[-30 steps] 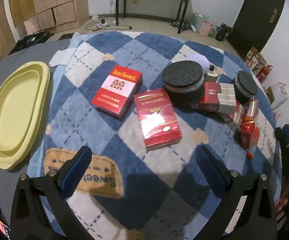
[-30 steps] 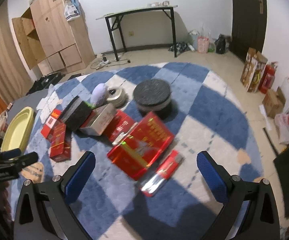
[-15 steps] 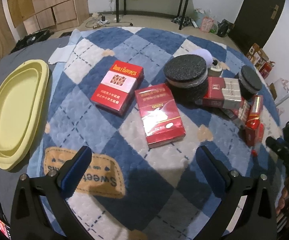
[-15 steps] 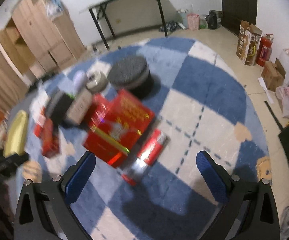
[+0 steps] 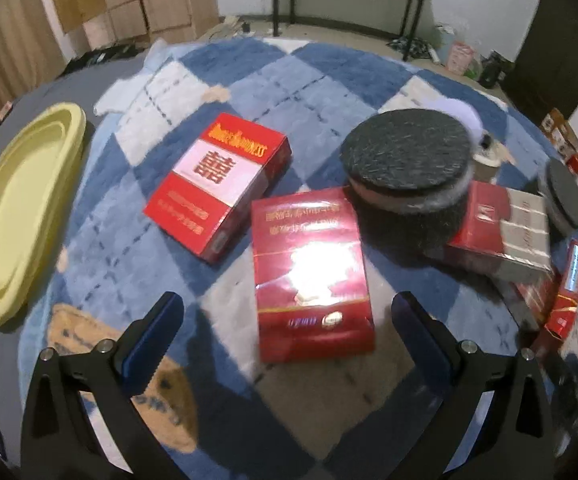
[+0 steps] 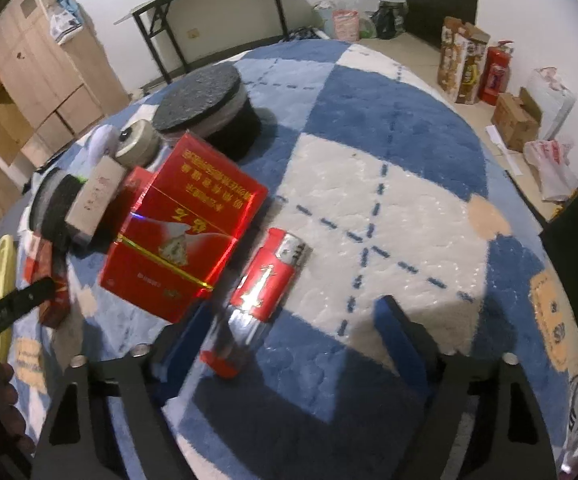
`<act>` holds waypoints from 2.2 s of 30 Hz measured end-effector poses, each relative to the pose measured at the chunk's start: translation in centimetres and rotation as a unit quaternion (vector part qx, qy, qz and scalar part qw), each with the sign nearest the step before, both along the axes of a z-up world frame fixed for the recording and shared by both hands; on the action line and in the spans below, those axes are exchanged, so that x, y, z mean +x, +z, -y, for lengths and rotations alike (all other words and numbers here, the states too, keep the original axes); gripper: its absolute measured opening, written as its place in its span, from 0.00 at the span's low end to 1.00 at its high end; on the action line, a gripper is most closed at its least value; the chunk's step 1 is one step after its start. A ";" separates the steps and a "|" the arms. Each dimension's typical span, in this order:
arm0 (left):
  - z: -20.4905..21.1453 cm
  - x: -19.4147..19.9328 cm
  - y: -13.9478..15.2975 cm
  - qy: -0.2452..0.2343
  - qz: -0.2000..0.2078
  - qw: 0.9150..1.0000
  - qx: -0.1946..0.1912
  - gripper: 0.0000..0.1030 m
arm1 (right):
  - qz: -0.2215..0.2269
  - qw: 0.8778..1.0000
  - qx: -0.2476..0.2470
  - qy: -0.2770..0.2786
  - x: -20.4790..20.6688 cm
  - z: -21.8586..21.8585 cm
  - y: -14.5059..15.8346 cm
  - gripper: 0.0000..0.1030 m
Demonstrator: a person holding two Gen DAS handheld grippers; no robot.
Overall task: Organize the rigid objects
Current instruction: 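Grasp the red lighter with the right tool while the left tool grasps a red pack, then carry both items to the yellow tray and release them inside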
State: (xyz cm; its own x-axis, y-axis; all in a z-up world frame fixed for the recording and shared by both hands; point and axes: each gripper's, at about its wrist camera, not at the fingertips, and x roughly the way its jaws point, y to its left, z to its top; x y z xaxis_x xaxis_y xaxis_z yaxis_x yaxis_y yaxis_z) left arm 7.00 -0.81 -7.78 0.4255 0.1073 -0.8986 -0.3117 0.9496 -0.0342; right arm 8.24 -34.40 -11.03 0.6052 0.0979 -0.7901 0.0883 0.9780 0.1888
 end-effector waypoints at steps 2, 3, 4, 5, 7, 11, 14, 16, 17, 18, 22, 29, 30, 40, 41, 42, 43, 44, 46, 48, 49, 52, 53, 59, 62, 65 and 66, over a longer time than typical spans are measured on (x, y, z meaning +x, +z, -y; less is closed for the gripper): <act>-0.2 0.7 -1.0 0.007 -0.014 1.000 -0.014 1.00 | -0.008 1.000 -0.014 0.006 -0.4 -1.0 -0.3 0.73; -0.3 0.9 -1.6 0.010 -0.020 1.000 -0.021 1.00 | -0.011 1.000 -0.019 0.008 -0.5 -1.4 -0.4 0.65; -0.3 1.0 -1.9 0.011 -0.021 0.999 -0.022 1.00 | -0.010 1.000 -0.022 0.011 -0.5 -1.7 -0.4 0.55; -0.3 1.1 -2.2 0.009 -0.019 1.000 -0.022 1.00 | -0.010 0.999 -0.027 0.015 -0.5 -2.1 -0.5 0.50; -0.2 1.2 -2.2 -0.005 -0.002 1.000 -0.016 0.96 | -0.010 0.999 -0.026 0.036 -0.3 -2.8 -0.7 0.30; 1.0 0.3 -1.3 -0.050 0.027 0.998 -0.010 0.59 | -0.007 0.998 -0.022 0.051 -0.3 -2.5 -0.8 0.15; 1.4 -0.4 -1.6 -0.057 0.033 0.998 -0.010 0.59 | -0.009 0.999 -0.011 0.038 -0.8 -1.1 -0.6 0.10; 1.5 -0.3 -2.0 -0.065 0.038 0.997 -0.002 0.60 | -0.013 0.999 -0.028 0.037 -0.9 -0.6 -0.4 0.10; 1.5 -0.2 -2.0 -0.072 0.043 0.996 0.003 0.60 | -0.014 0.999 -0.032 0.042 -0.9 -0.7 -0.4 0.10; 1.5 -0.3 -2.0 -0.077 0.046 0.996 0.004 0.60 | -0.016 0.998 -0.036 0.046 -1.0 -0.8 -0.4 0.10; 0.5 -0.6 -0.2 -0.063 0.054 0.996 -0.013 0.58 | -0.002 0.998 -0.040 0.050 -1.6 -0.5 0.6 0.10; -1.4 -2.1 6.8 -0.092 0.115 0.988 0.044 0.58 | 0.065 0.994 -0.044 0.073 -4.1 -1.6 5.0 0.10; -2.6 -2.2 8.2 -0.087 0.125 0.987 0.051 0.58 | 0.070 0.992 -0.047 0.090 -4.6 -2.7 5.8 0.10; -18.3 -3.6 12.9 0.019 0.142 0.988 0.050 0.58 | 0.112 0.961 -0.017 0.253 -6.9 -17.3 12.4 0.10; -19.9 -3.8 12.8 0.029 0.142 0.988 0.049 0.58 | 0.112 0.957 -0.014 0.269 -6.8 -19.3 12.7 0.10; -21.6 -3.9 12.6 0.038 0.139 0.988 0.050 0.58 | 0.112 0.951 -0.009 0.288 -6.9 -21.8 12.9 0.10; -23.5 -4.1 12.2 0.045 0.136 0.988 0.052 0.58 | 0.111 0.947 -0.008 0.301 -6.7 -23.6 13.0 0.10; -25.2 -4.2 11.7 0.054 0.132 0.988 0.056 0.58 | 0.105 0.942 -0.005 0.319 -6.7 -26.2 12.8 0.10; -28.0 -4.5 10.6 0.070 0.123 0.989 0.053 0.58 | 0.090 0.935 0.004 0.343 -6.3 -29.7 12.2 0.10; -31.0 -4.4 9.1 0.084 0.111 0.989 0.042 0.58 | 0.071 0.929 0.019 0.364 -6.3 -33.5 10.9 0.10; -32.0 -4.4 8.6 0.089 0.108 0.989 0.038 0.58 | 0.061 0.926 0.025 0.372 -6.2 -35.0 10.1 0.10; -34.5 -3.9 6.9 0.095 0.098 0.990 0.038 0.58 | 0.039 0.917 0.041 0.396 -6.0 -39.4 8.0 0.10; -35.4 -3.7 6.1 0.096 0.094 0.990 0.033 0.58 | 0.033 0.913 0.041 0.404 -6.1 -40.7 7.3 0.10; -37.7 -3.8 2.0 0.104 0.061 0.993 0.003 0.58 | -0.002 0.903 0.002 0.429 -5.1 -46.6 3.2 0.10; -38.3 -3.6 0.0 0.102 0.041 0.994 -0.010 0.58 | -0.014 0.899 -0.011 0.438 -5.5 -47.8 1.6 0.10; -39.1 -3.5 -1.3 0.111 0.033 0.993 -0.020 0.58 | -0.025 0.896 -0.032 0.441 -4.4 -48.6 -0.1 0.10; -39.4 -3.4 -1.5 0.115 0.032 0.992 -0.027 0.58 | -0.031 0.897 -0.035 0.439 -3.2 -48.8 -0.5 0.10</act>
State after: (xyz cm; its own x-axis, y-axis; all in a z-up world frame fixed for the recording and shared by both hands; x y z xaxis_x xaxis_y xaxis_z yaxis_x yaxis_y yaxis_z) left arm 3.58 38.63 -9.31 0.4522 0.1599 -0.8775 -0.5156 0.8496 -0.1109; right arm 5.02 14.39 -11.58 0.2726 0.4650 -0.8423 -0.7143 0.6843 0.1465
